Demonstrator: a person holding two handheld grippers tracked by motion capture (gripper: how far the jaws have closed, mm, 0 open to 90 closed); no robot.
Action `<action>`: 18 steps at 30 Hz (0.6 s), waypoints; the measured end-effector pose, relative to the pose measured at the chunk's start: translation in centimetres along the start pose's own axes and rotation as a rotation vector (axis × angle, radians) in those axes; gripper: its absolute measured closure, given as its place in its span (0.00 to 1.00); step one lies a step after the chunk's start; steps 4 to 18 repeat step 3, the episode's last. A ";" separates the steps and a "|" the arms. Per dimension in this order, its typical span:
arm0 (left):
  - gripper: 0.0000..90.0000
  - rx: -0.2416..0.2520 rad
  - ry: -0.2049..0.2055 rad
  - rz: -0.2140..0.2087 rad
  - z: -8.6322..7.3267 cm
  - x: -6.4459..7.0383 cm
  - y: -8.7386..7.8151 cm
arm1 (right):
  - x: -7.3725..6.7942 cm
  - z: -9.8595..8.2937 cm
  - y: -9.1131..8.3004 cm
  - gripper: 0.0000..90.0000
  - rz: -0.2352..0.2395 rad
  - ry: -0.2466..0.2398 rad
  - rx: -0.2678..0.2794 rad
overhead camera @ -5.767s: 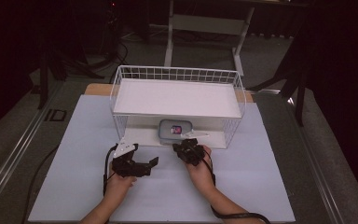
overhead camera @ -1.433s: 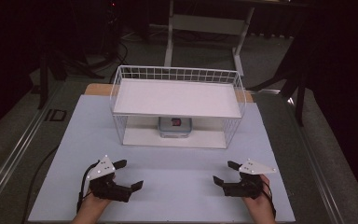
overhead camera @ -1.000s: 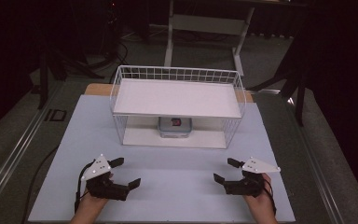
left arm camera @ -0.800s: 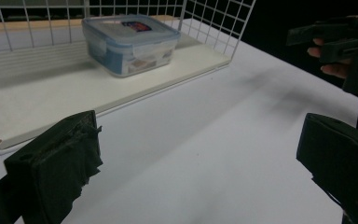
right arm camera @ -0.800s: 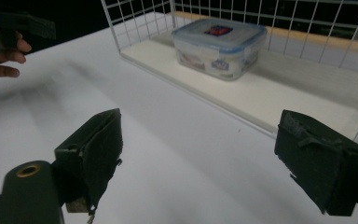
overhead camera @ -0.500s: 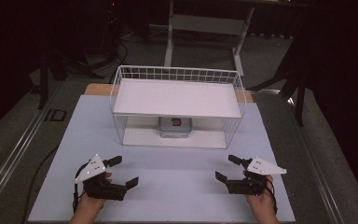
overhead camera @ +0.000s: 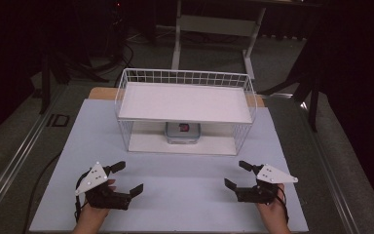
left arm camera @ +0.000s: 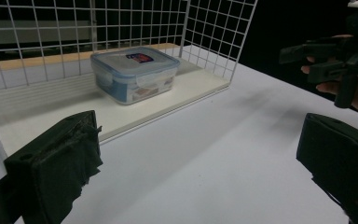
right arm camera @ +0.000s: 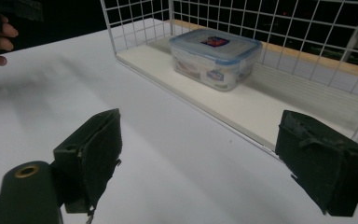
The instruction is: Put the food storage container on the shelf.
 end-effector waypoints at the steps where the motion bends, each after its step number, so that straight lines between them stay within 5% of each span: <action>1: 0.00 0.001 -0.002 -0.002 0.0 0.0 0.0 | 0.0 0.0 0.0 0.16 -0.005 -0.003 0.000; 18: 0.00 0.000 -0.006 -0.005 0.0 -0.1 0.0 | 0.0 0.0 0.0 0.16 0.002 0.001 0.000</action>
Point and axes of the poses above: each handheld gripper's, and its own axes: y roughly forward along the jaws, z roughly out of its top, x roughly to its right, the point moved 5 cm from there along y, roughly forward along the jaws, and after that the axes turned 14 degrees about z, right-handed, at the moved point
